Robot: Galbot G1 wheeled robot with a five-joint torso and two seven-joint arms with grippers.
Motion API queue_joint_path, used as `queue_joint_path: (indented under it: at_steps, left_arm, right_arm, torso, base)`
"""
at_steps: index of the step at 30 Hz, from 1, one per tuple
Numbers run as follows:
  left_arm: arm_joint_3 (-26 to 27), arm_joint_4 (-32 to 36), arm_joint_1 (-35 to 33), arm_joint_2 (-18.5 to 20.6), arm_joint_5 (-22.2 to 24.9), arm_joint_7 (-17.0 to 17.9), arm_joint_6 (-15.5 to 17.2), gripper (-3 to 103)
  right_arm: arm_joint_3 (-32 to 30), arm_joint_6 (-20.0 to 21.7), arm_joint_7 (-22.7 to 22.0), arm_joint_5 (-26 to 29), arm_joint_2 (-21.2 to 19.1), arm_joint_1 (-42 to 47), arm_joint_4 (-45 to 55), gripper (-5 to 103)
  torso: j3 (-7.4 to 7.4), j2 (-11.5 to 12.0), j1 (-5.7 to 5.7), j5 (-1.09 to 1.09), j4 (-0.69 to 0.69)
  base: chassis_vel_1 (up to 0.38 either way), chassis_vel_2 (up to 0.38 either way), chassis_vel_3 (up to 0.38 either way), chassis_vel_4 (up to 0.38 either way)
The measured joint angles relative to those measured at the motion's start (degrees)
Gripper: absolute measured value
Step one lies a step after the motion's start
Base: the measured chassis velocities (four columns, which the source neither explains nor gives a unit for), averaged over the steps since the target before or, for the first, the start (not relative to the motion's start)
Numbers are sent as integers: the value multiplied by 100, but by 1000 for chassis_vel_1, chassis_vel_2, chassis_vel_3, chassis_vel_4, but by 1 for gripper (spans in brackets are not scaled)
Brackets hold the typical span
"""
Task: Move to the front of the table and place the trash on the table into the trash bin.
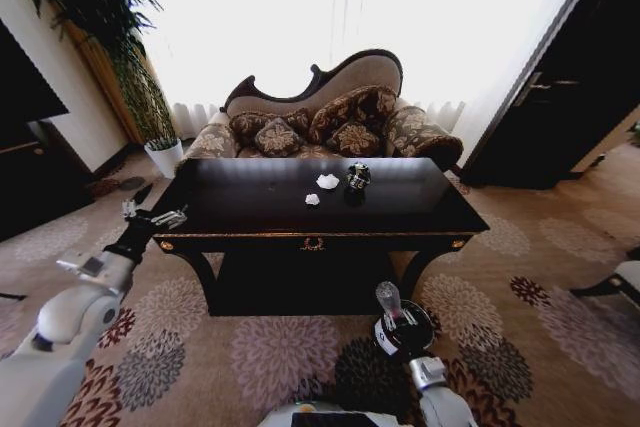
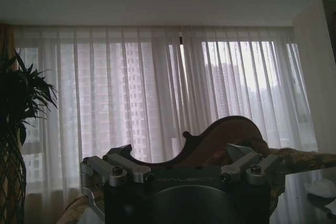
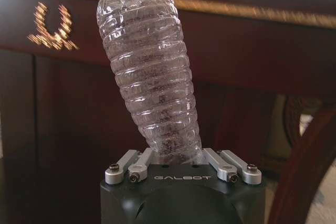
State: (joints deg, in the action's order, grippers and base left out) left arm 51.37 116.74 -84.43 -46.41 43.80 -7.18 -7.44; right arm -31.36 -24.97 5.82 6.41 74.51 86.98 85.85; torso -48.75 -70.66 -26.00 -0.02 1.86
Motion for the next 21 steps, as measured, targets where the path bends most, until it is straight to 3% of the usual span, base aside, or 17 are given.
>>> queue_joint_path:
  at_steps: [11, 21]
  left_arm:
    - [218, 253, -232, -138, 55, 21, 51, 100]
    - [297, 412, -292, -104, 92, 102, 153, 100]
  right_arm:
    - [238, 191, -72, 279, -284, -1304, -1914, 26]
    - [229, -82, -10, 267, -452, -2526, -3716, 26]
  torso:
    - [0, 0, 0, 2, 0]
    - [-1, 1, -1, 2, 1]
  base:
    - [0, 0, 0, 0]
    - [0, 0, 0, 0]
